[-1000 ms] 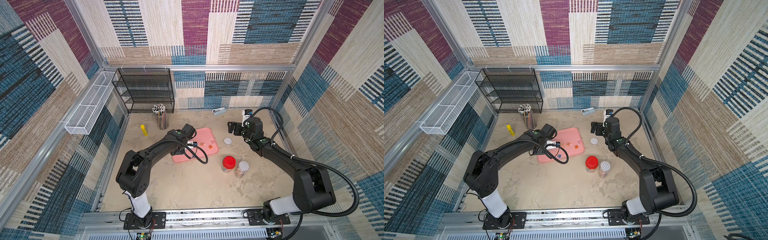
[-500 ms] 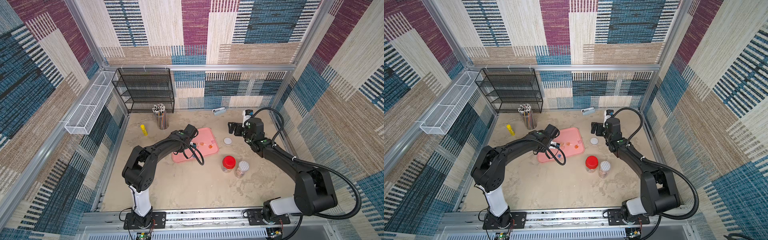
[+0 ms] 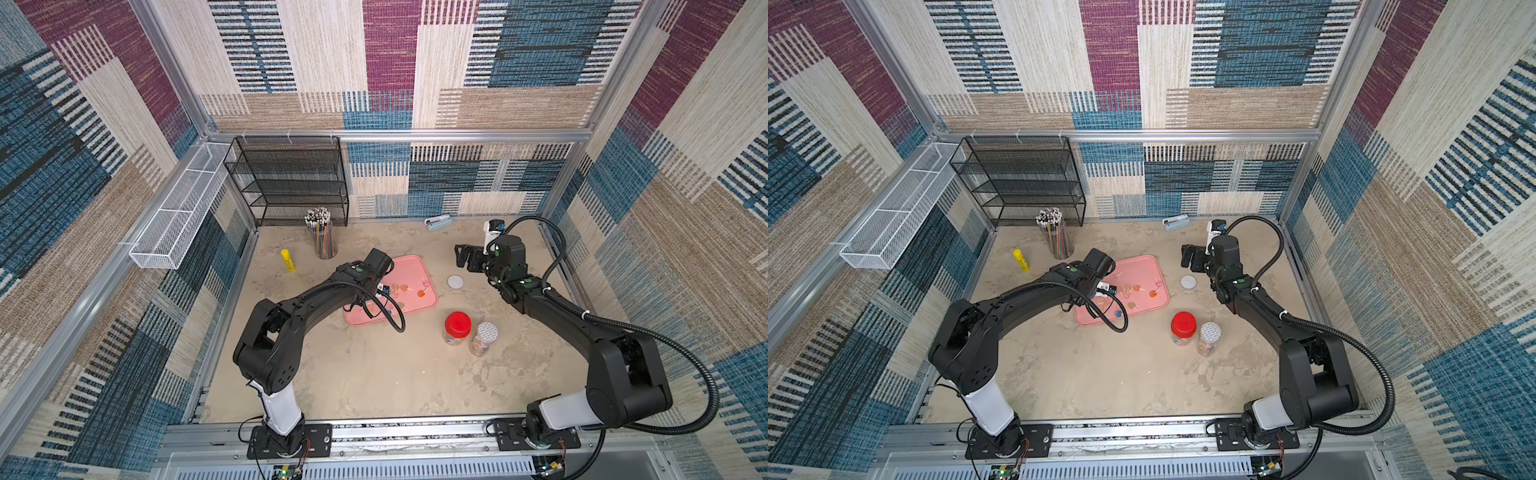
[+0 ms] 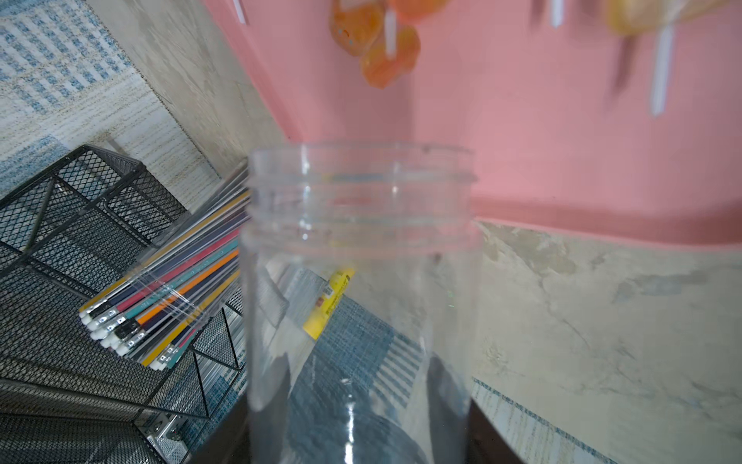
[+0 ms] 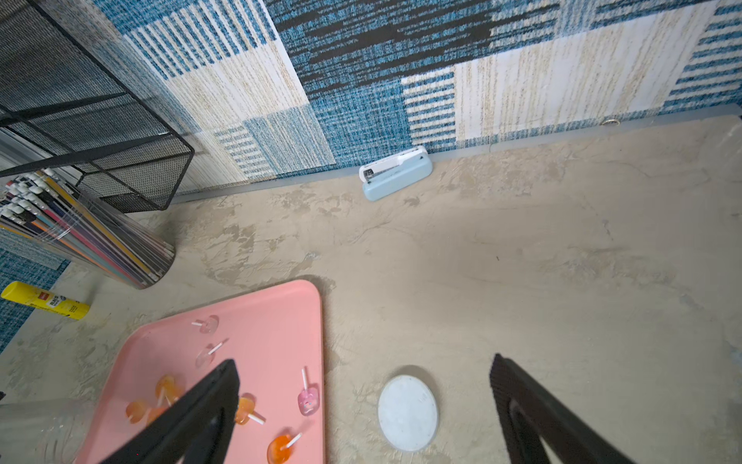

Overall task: Pour the candies out of the jar
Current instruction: 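Pour the candies out of the jar onto the tray.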

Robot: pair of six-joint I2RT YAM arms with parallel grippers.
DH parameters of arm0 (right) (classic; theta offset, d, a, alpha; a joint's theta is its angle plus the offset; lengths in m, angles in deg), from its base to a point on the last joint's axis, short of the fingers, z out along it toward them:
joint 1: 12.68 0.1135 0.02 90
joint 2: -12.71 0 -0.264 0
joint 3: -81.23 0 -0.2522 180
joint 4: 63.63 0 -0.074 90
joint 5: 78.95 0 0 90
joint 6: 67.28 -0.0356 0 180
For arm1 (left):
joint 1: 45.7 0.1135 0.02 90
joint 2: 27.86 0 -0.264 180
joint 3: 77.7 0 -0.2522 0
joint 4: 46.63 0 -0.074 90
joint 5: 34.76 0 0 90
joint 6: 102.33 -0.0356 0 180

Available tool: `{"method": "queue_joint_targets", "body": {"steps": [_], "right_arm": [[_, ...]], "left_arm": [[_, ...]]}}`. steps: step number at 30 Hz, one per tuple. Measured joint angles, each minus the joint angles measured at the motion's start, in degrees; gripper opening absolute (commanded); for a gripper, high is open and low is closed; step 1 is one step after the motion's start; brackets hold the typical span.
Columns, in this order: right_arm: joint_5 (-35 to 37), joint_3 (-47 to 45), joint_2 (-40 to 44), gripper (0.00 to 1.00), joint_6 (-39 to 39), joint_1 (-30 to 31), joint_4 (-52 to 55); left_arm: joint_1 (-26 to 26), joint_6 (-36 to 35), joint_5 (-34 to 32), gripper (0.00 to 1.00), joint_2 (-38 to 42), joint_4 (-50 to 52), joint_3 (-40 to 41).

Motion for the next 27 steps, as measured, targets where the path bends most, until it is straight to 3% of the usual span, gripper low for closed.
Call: {"method": "queue_joint_targets", "body": {"steps": [8, 14, 22, 27], "right_arm": [[0.15, 0.0, 1.55, 1.0, 0.0, 0.0, 0.09], [0.17, 0.0, 1.81, 1.0, 0.02, 0.0, 0.09], [-2.16, 0.09, 2.51, 1.0, 0.07, -0.17, 0.17], [-9.55, 0.09, 5.79, 1.0, 0.94, -0.63, -0.15]], "left_arm": [[0.0, 0.09, -0.13, 0.0, -5.11, 0.48, -3.41], [0.0, 1.6, 3.8, 0.0, 0.81, 0.24, -1.75], [2.62, 15.43, 21.75, 0.0, 7.65, 1.27, -8.96], [6.99, 27.67, 36.44, 0.0, 8.31, -0.42, -10.16]]}}
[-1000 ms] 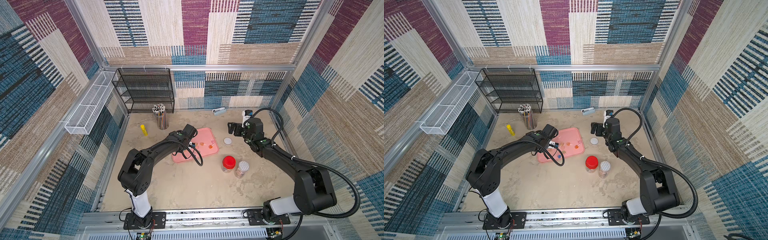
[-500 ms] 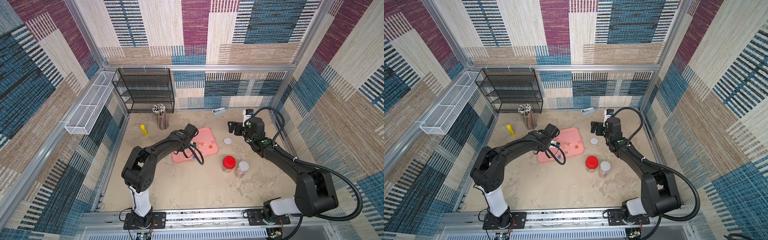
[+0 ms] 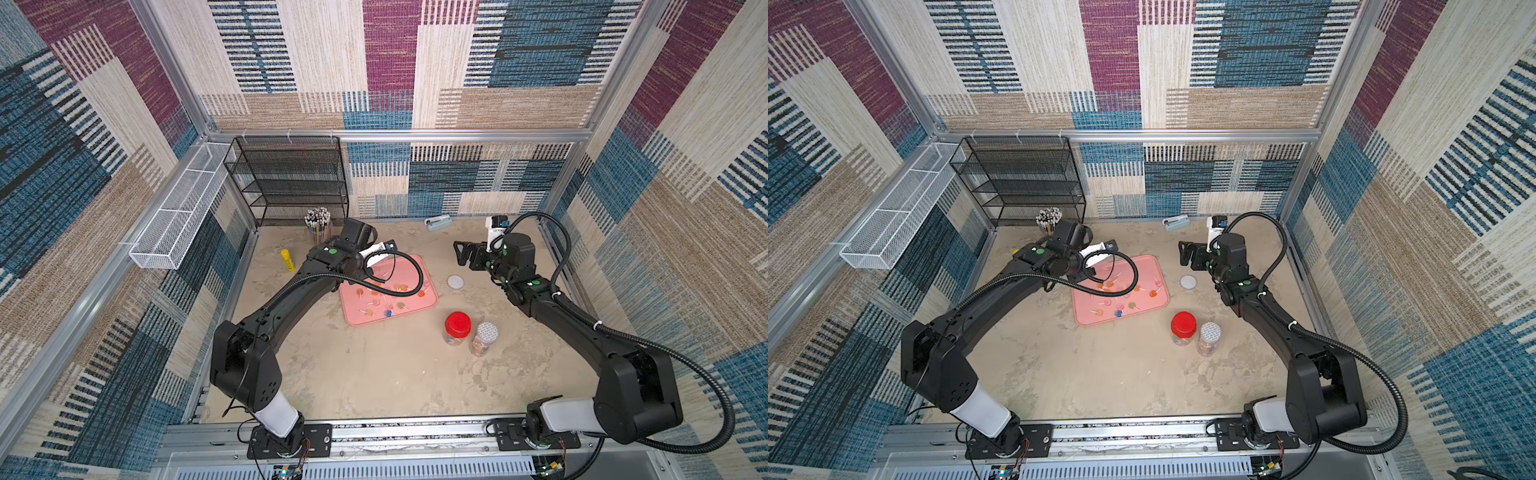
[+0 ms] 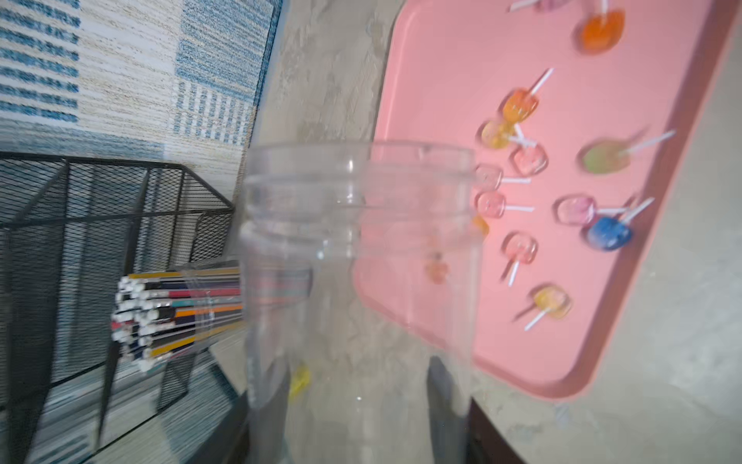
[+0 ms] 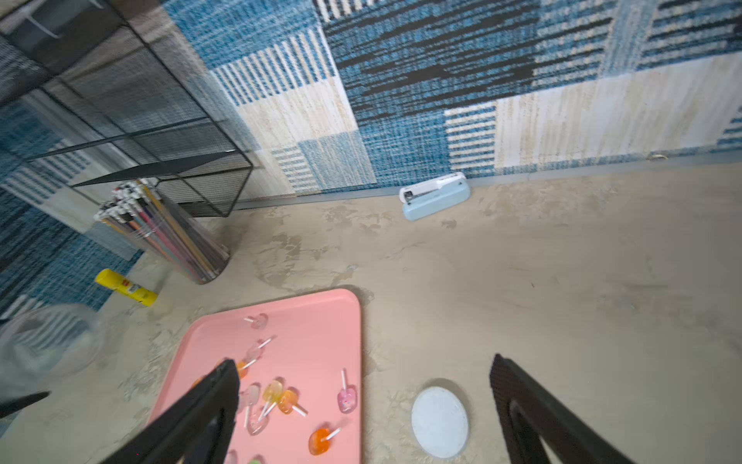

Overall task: Pour the candies out of the jar
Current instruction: 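Pour the candies out of the jar onto the tray, then place the jar at the center of the board.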

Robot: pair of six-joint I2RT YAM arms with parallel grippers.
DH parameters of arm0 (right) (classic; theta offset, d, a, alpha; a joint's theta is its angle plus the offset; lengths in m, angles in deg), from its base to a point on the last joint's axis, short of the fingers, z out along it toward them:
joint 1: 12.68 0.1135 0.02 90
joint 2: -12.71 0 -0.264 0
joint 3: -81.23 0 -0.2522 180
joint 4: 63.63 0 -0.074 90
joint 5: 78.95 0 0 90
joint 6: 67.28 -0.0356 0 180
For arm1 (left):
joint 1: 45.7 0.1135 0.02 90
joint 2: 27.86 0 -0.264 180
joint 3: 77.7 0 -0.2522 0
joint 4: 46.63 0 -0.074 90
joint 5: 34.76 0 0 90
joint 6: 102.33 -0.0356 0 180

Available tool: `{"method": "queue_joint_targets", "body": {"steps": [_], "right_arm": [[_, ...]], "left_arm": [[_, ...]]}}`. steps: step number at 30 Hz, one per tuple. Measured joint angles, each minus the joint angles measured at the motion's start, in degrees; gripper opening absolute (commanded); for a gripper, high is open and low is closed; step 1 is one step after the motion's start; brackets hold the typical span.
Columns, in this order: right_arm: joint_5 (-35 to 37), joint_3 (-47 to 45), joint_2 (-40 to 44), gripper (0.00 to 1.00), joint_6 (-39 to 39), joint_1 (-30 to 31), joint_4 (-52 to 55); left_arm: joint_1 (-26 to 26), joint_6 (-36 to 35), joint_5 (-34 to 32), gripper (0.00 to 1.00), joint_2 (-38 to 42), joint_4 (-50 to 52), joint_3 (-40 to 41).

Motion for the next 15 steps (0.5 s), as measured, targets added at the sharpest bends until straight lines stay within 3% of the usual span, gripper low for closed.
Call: {"method": "queue_joint_targets", "body": {"steps": [9, 15], "right_arm": [[-22.99, -2.4, 5.57, 1.0, 1.81, -0.02, -4.74], [-36.35, -2.49, 5.27, 1.0, 1.33, 0.07, -7.1]], "left_arm": [[2.38, 21.84, 27.23, 0.0, 1.68, -19.41, 10.14], [2.34, 32.61, 37.94, 0.0, 0.94, -32.33, 15.52]]}}
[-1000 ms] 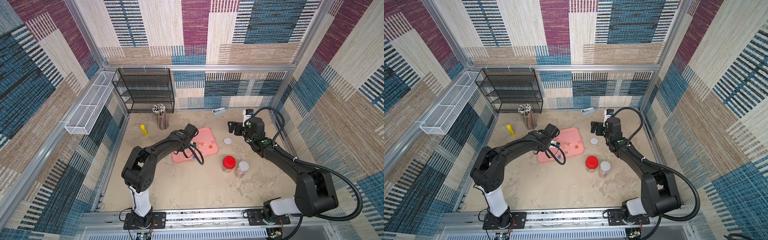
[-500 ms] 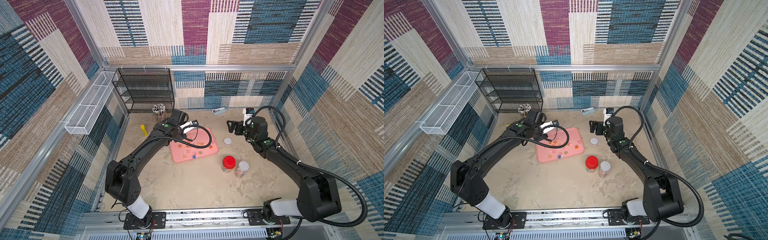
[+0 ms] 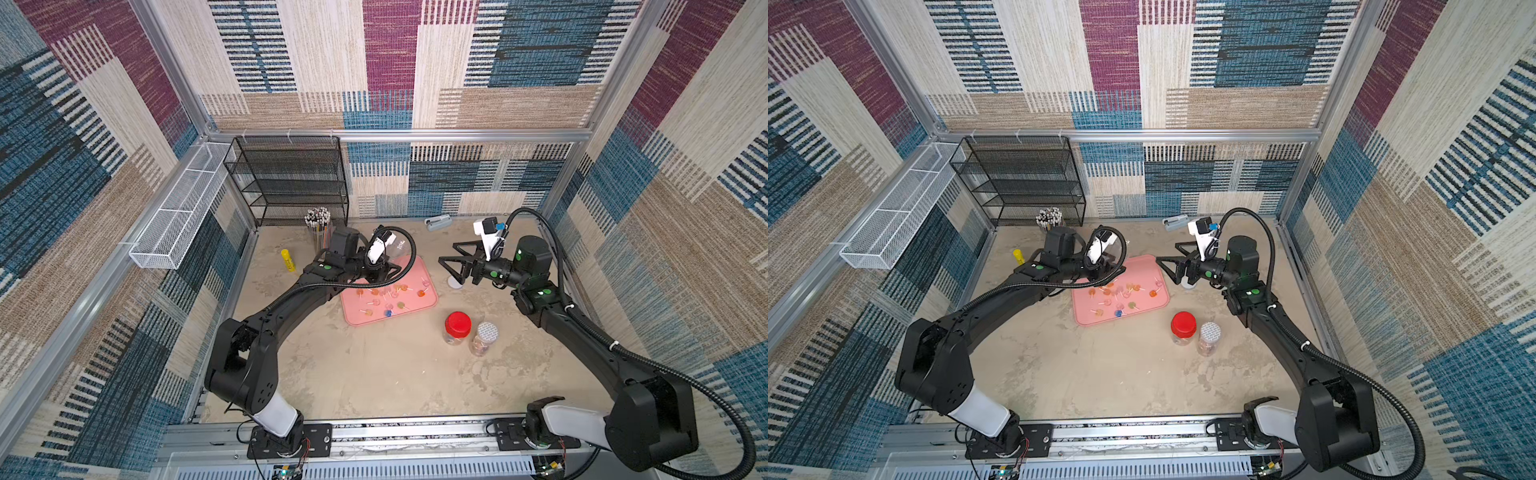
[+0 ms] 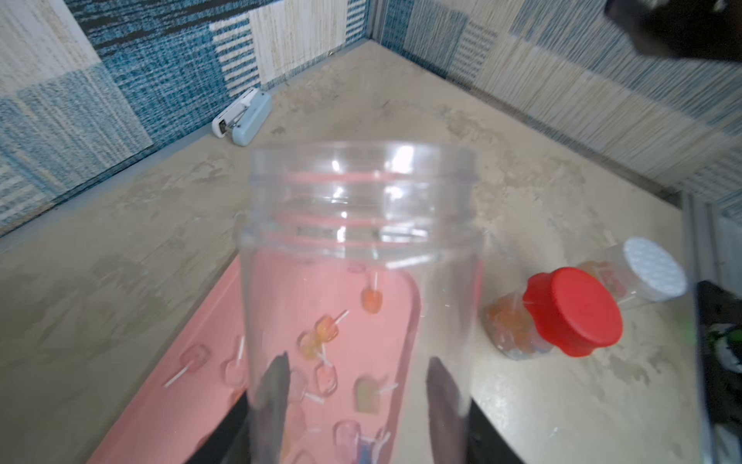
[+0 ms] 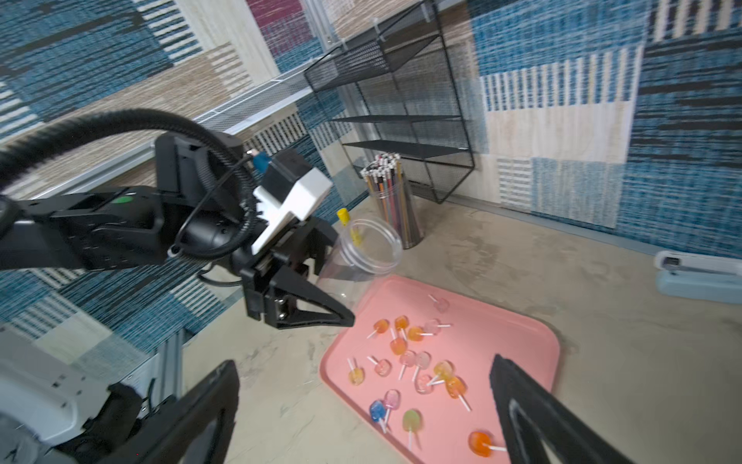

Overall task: Pour the candies out of the jar
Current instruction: Place the jar at the center of the board.

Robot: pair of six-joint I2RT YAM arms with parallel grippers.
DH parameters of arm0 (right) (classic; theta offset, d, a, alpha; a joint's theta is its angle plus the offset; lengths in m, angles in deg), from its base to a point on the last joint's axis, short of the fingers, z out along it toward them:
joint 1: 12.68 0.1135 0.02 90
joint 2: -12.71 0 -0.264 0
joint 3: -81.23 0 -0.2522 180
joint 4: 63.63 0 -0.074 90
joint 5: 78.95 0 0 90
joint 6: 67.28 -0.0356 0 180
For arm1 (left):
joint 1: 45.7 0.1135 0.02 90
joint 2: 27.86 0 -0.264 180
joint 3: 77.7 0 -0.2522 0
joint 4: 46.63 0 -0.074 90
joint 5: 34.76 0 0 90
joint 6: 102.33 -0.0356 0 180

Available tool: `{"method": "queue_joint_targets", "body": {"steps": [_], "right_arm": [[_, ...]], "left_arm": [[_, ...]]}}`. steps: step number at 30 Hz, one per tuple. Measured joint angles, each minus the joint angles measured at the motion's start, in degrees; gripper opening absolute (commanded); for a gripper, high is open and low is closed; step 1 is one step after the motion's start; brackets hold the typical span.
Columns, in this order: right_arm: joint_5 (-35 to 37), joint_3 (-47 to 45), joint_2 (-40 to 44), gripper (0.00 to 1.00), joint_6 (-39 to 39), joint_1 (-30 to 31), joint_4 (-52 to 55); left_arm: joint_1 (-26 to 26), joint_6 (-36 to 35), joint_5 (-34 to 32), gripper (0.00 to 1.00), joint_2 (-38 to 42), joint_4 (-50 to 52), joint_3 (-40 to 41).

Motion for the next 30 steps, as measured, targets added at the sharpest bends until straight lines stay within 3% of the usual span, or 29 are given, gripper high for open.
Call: {"method": "queue_joint_targets", "body": {"steps": [8, 19, 24, 30], "right_arm": [[-7.21, 1.4, -5.75, 0.99, -1.88, 0.94, -1.84], [-9.62, 2.54, -12.52, 0.91, -4.68, 2.03, -5.46], [-9.64, 3.15, -14.16, 0.83, -6.4, 2.43, -6.54], [-10.01, 3.32, -15.74, 0.63, -8.39, 2.4, -7.63]], "left_arm": [[-3.08, 1.84, 5.9, 0.0, -1.84, -1.44, -0.98], [-5.88, -0.37, 8.04, 0.0, -5.01, 4.79, -5.27], [-6.88, -2.71, 8.52, 0.0, -5.79, 8.22, -7.06], [-7.41, -4.37, 8.55, 0.0, -5.9, 11.19, -7.48]]}}
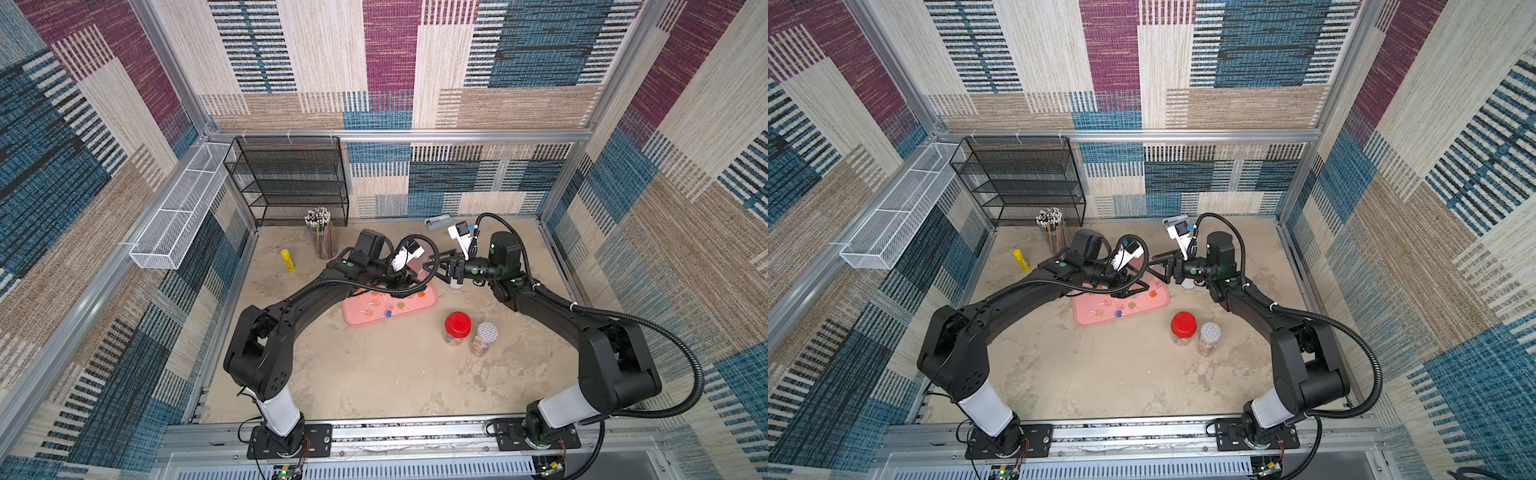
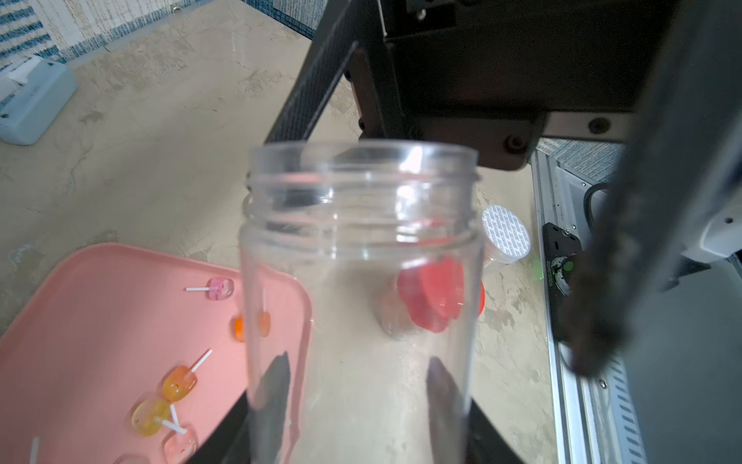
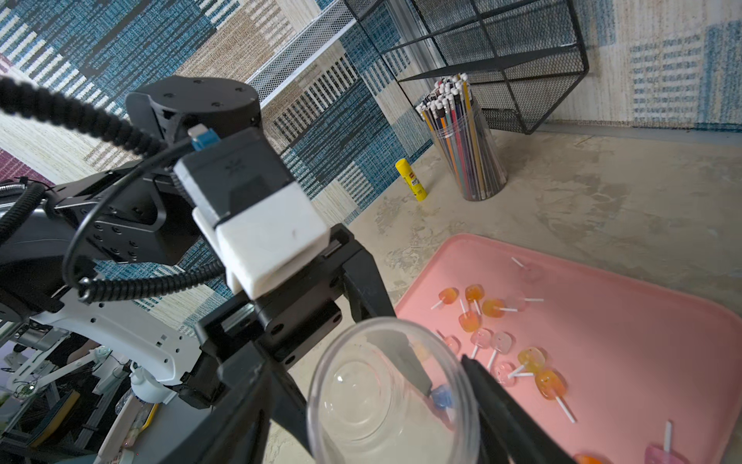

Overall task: Pour the candies out of the jar
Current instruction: Place the jar at the center of the board.

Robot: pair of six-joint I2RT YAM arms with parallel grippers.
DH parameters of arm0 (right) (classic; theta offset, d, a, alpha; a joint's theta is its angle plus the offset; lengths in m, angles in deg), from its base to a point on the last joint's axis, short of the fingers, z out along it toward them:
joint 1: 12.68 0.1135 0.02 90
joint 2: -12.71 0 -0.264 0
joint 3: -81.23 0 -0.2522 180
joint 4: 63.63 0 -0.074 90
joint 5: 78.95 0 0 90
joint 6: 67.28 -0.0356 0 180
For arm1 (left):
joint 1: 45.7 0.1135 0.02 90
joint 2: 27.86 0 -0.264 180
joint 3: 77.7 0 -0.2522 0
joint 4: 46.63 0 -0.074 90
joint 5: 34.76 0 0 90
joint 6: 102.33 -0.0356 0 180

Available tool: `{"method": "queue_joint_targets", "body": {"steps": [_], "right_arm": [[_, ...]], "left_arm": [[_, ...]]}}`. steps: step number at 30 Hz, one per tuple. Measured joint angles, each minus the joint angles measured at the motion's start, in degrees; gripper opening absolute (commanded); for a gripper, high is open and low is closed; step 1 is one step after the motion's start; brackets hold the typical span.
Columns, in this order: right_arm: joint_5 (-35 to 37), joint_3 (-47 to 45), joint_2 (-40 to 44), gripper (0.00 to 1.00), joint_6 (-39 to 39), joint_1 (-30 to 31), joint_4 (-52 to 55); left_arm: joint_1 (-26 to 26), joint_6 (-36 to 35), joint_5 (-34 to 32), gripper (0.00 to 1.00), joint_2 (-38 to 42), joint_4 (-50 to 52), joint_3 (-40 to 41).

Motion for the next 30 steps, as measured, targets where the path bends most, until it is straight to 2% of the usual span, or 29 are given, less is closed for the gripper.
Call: {"method": "queue_joint_targets", "body": {"steps": [4, 7, 8, 9, 10, 11, 17, 22, 25, 30], "right_arm": [[0.0, 0.0, -0.28, 0.54, -0.7, -0.02, -0.07], [0.0, 0.11, -0.28, 0.51, -0.85, -0.02, -0.11], [0.0, 0.13, -0.28, 0.51, -0.94, -0.02, -0.09], [-0.02, 0.17, -0.28, 0.5, -0.94, -0.02, -0.09], [-0.02, 0.22, -0.24, 0.5, -0.94, -0.02, -0.09], [-0.02, 0.28, -0.24, 0.5, -0.92, -0.02, -0.09], [0.83, 1.99, 0.37, 0.5, -0.13, 0.0, 1.6], [7.28, 6.34, -0.55, 0.5, 4.22, -1.95, 7.1], [14.99, 9.03, -2.29, 0.5, 6.75, -2.93, 10.45], [31.95, 12.2, -5.95, 0.5, 10.12, -3.32, 14.23]], "left_arm": [[-0.15, -0.39, -0.09, 0.06, -0.02, 0.98, -0.39], [-0.15, -0.61, -0.39, 0.15, -0.02, 1.44, -0.66], [-0.15, -0.63, -0.44, 0.25, -0.02, 1.51, -0.72], [-0.15, -0.79, -0.48, 0.44, -0.02, 1.62, -0.76], [-0.15, -0.85, -0.5, 0.76, -0.02, 1.7, -0.85], [-0.15, -0.98, -0.55, 0.99, -0.02, 1.7, -0.92], [-0.17, -1.01, -2.51, 1.0, 1.01, 1.4, 0.09], [0.5, -0.02, -8.07, 1.0, 4.59, -1.73, 5.29], [1.46, 2.16, -12.02, 1.0, 6.19, -4.33, 8.41], [2.99, 7.45, -19.39, 0.99, 8.24, -8.98, 13.4]]}}
